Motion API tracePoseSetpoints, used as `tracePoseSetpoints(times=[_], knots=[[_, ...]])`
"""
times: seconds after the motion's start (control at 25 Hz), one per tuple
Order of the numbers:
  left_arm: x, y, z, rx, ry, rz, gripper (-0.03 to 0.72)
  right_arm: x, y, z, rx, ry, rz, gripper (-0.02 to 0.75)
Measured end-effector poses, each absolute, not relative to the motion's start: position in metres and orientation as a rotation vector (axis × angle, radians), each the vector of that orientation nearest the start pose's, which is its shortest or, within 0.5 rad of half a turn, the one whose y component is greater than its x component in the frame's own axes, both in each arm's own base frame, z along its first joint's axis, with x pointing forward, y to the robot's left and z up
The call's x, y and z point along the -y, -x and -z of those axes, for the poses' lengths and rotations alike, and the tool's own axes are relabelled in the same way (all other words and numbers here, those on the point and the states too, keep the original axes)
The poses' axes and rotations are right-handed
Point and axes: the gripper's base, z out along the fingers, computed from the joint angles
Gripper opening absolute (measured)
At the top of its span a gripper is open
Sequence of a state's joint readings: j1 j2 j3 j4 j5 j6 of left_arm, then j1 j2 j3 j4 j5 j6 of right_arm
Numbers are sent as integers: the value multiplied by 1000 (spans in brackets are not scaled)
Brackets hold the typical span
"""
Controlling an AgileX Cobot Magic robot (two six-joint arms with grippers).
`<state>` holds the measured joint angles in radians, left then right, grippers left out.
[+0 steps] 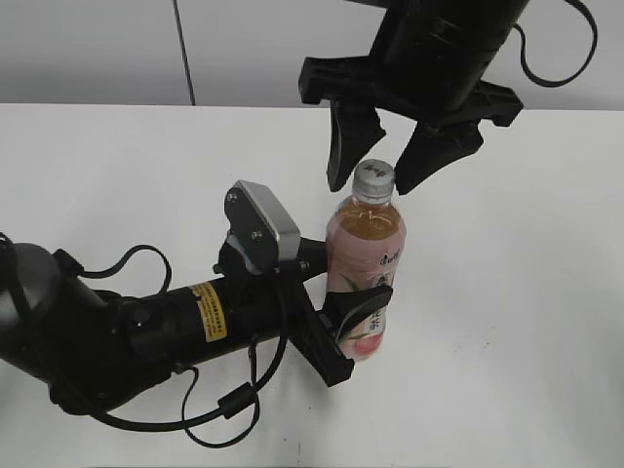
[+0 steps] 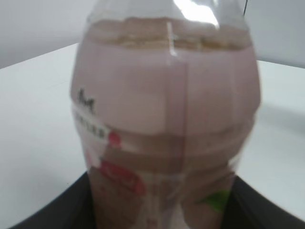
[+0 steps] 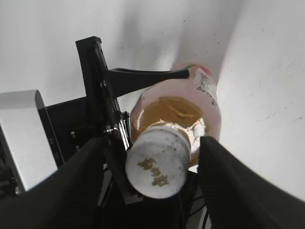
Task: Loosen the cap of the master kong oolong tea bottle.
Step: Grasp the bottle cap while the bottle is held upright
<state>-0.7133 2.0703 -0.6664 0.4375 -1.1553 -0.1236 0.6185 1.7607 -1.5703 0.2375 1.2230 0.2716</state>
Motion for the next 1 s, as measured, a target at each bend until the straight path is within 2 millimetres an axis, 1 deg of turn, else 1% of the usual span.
tracePoseSetpoints(times=[0.04,0.12,0.24,0.36,0.48,0.56,0.64,0.72,0.84,0.96,1.0], knots=[[246,-231,-99,-1557,-958,816,379,-228,-286,-303,-2953,436,-473,468],[246,-231,-99,-1557,-958,816,379,-228,-286,-303,-2953,436,-473,430],[246,-231,-99,-1557,-958,817,379,-227,-286,-303,-2946,458,-454,280],[246,-231,-99,-1557,-958,817,379,-227,-286,-303,-2908,596,-441,282],[246,-231,-99,-1557,-958,817,379,-227,-286,-303,-2803,892,-413,282],[246,-231,-99,-1557,-959,816,379,-227,-286,-303,-2681,1151,-386,282],[246,-231,-99,-1556,-960,817,379,-228,-286,-303,-2517,1426,-352,281],[246,-231,-99,-1556,-960,817,379,-227,-286,-303,-2308,1709,-307,281],[246,-231,-99,-1555,-962,817,379,-228,-286,-303,-2041,1989,-254,279],[246,-231,-99,-1554,-963,816,379,-227,-286,-303,-1820,2181,-202,279],[246,-231,-99,-1554,-963,816,379,-227,-286,-303,-1776,2216,-193,279]])
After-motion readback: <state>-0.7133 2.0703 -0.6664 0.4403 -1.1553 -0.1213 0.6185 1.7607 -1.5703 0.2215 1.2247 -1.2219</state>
